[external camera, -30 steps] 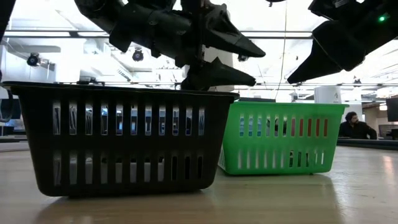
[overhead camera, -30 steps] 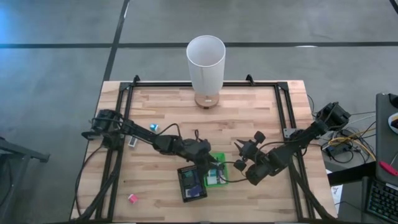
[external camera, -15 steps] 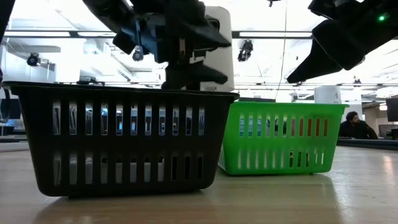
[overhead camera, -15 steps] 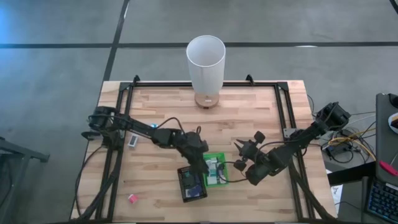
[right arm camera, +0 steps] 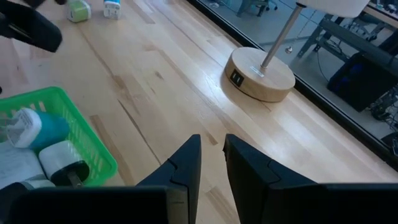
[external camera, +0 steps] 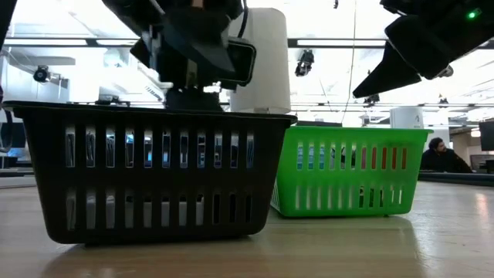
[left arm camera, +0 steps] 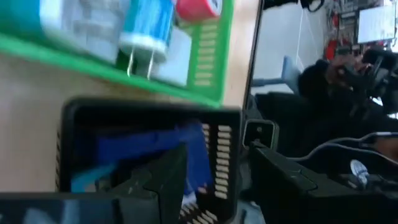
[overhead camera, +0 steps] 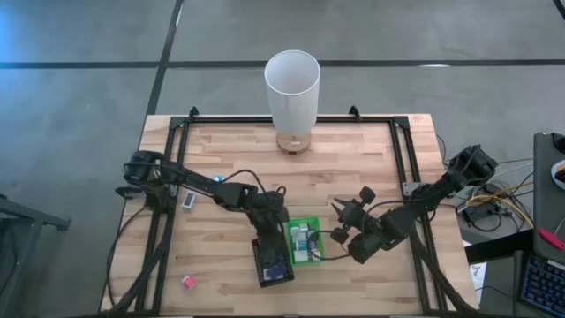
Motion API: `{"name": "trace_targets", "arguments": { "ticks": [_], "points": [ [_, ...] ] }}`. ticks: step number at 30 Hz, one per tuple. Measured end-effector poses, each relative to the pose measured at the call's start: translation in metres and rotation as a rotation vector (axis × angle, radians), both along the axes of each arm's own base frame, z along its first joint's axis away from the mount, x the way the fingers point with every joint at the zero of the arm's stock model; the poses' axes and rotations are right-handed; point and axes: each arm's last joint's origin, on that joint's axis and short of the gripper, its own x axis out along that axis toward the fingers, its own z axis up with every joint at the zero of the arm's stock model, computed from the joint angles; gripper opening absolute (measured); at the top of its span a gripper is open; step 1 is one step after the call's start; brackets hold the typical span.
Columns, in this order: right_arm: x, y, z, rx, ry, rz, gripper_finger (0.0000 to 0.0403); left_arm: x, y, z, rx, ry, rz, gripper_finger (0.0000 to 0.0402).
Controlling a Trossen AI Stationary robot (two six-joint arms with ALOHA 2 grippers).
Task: Pick & Place Office items
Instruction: Put the green charger adapter into the green bin
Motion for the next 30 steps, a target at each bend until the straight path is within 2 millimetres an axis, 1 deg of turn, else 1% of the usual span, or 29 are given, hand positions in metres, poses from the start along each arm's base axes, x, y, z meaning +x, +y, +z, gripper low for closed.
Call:
{"name": "trace_targets", "arguments": {
  "ticks": [9,14,18,21,24,28,30],
  "points": [
    [0.005,0.003,0.008,-0.007,-0.002,0.017,0.0068,-0.013,0.004,0.013,-0.062,0.095,-0.032,0.0174],
    [0.006,0.004,0.010,-0.006,-0.005,0.020,0.0068,-0.022,0.015,0.023,-0.056,0.149,0.005,0.0174],
    [0.006,0.004,0.010,-0.009,-0.002,0.022,0.0068,-0.036,0.028,0.027,-0.038,0.288,0.082,0.0174],
    [0.006,0.004,0.010,-0.011,0.000,0.023,0.0068,-0.049,0.039,0.028,0.029,0.408,0.160,0.0174],
    [0.006,0.004,0.010,-0.012,0.001,0.024,0.0068,-0.065,0.050,0.029,0.132,0.540,0.243,0.0174],
    [0.006,0.004,0.010,-0.042,0.029,0.043,0.0068,-0.086,0.065,0.032,0.333,0.718,0.405,0.0174],
    [0.006,0.004,0.011,-0.065,0.049,0.055,0.0068,-0.094,0.070,0.034,0.437,0.773,0.483,0.0174]
  ]
}}
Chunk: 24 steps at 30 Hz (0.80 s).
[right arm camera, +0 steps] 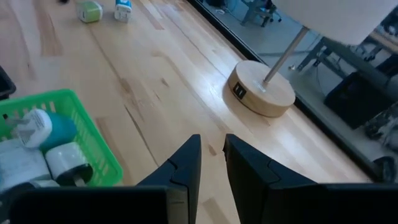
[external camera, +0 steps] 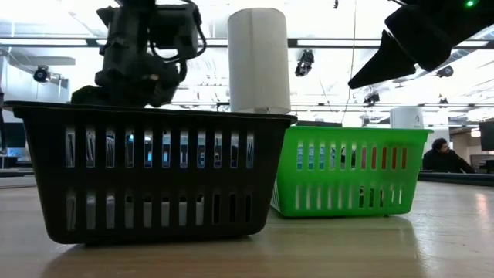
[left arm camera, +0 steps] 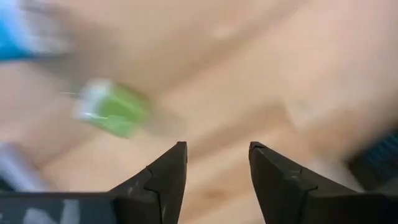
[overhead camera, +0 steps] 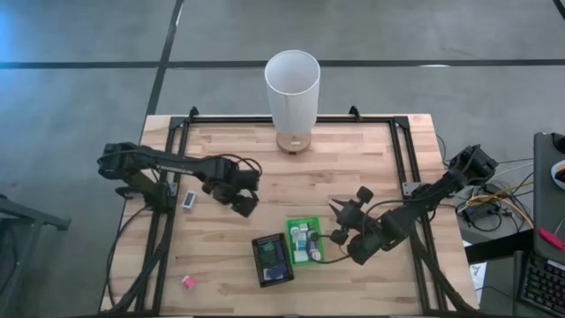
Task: Pick & Place Office items
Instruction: Put the green charger adapter into the green bin
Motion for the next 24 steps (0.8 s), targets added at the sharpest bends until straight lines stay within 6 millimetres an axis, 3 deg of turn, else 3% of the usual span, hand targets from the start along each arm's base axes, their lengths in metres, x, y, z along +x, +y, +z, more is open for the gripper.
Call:
{"name": "trace_targets", "arguments": {
  "ticks": [4,10,17,24],
  "points": [
    [0.000,-0.001,0.004,-0.042,0.029,0.026,0.0068,-0.004,0.006,0.003,0.130,0.019,0.069,0.0174],
    [0.009,0.006,0.023,-0.105,0.067,0.087,0.0068,-0.002,0.007,0.003,0.145,0.008,0.108,0.0174],
    [0.018,0.012,0.046,-0.180,0.106,0.153,0.0068,-0.008,0.009,0.003,0.228,0.084,0.474,0.0174],
    [0.020,0.013,0.050,-0.239,0.154,0.190,0.0068,-0.016,0.009,-0.006,0.251,0.135,0.642,0.0174]
  ]
}}
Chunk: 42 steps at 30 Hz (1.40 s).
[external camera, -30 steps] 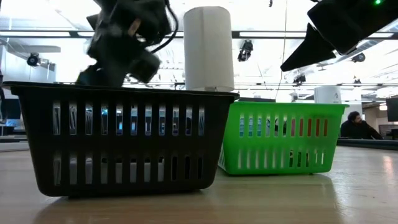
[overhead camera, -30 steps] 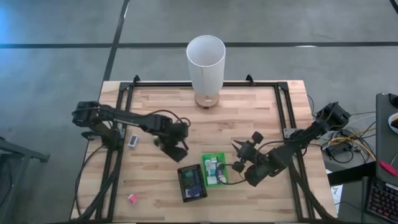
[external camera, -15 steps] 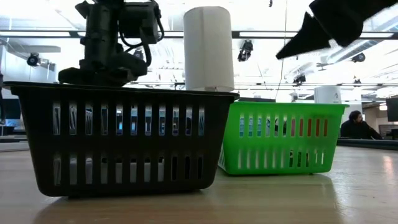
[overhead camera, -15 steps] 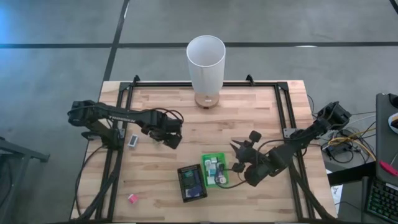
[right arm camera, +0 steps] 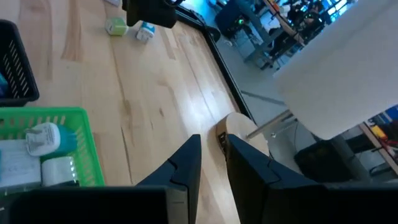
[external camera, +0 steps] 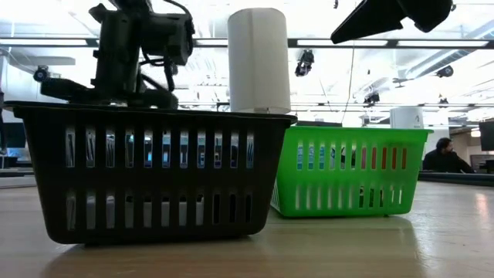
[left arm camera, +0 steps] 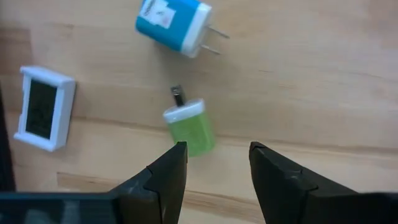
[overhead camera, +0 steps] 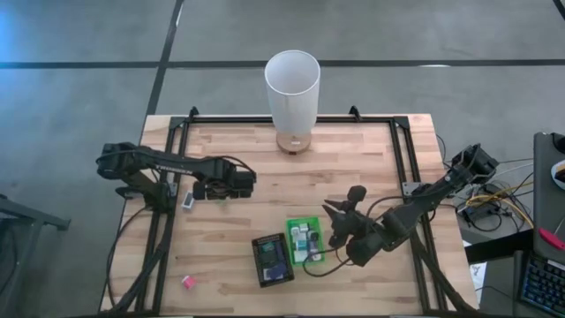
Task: Pick & Place Office items
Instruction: Put the green charger adapter into the green bin
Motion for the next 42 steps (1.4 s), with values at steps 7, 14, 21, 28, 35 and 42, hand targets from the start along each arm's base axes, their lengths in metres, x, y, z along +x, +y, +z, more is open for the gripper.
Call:
{"name": "trace_targets", "arguments": {
  "ticks": [7,14,21,28,35,42],
  "points": [
    [0.000,0.000,0.000,-0.048,0.038,0.028,0.0068,-0.010,-0.003,-0.015,-0.039,0.040,0.078,0.0174],
    [0.003,0.003,0.002,-0.068,0.048,0.066,0.0068,-0.014,-0.003,-0.025,-0.040,0.041,0.085,0.0174],
    [0.004,0.003,0.002,-0.059,0.050,0.080,0.0068,-0.018,-0.003,-0.043,-0.040,-0.021,0.087,0.0174],
    [0.004,0.004,0.002,-0.034,0.062,0.105,0.0068,-0.020,-0.003,-0.056,-0.040,-0.081,0.086,0.0174],
    [0.005,0.004,0.002,-0.035,0.060,0.103,0.0068,-0.023,-0.003,-0.058,-0.036,-0.074,0.082,0.0174],
    [0.005,0.004,0.002,-0.037,0.059,0.102,0.0068,-0.023,-0.003,-0.058,-0.018,-0.071,0.057,0.0174]
  ]
}}
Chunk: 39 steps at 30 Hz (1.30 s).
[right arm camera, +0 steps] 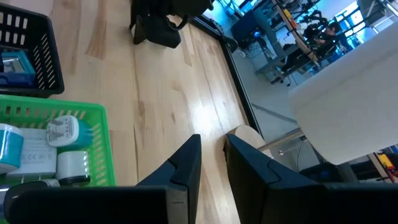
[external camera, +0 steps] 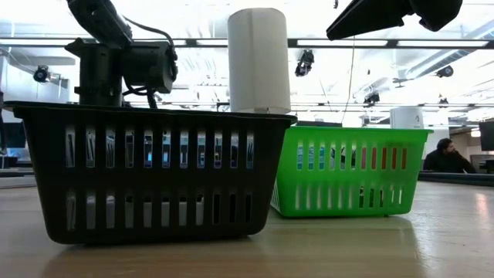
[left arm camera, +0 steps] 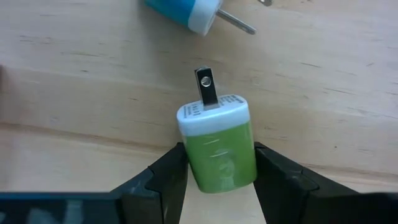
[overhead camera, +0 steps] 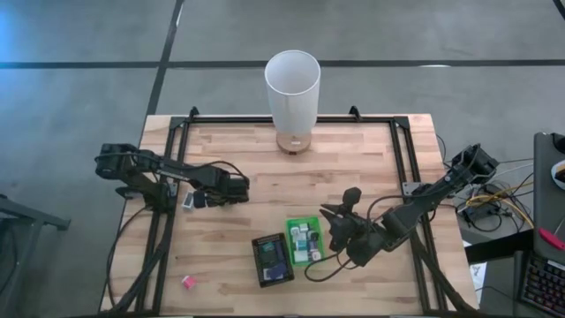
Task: Pick & Place Office items
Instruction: Put the green charger adapter into the green bin
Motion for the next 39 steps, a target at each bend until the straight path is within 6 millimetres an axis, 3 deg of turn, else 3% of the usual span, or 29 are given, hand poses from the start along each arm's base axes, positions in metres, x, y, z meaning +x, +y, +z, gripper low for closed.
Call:
{"name": "trace_targets", "arguments": {
  "ticks": [6,19,31,39],
  "points": [
    [0.000,0.000,0.000,0.000,-0.001,0.000,0.0068,0.000,0.000,0.000,0.003,0.003,-0.013,0.0135],
    [0.000,0.000,0.000,-0.003,0.001,0.001,0.0068,0.001,0.001,0.002,0.012,-0.006,-0.151,0.0133],
    [0.000,-0.001,0.002,-0.064,-0.015,-0.031,0.0068,0.009,-0.003,0.037,0.055,-0.142,-0.192,0.0133],
    [-0.002,-0.005,0.007,-0.190,-0.130,-0.181,0.0068,0.030,-0.025,0.056,0.083,-0.314,-0.298,0.0133]
  ]
}}
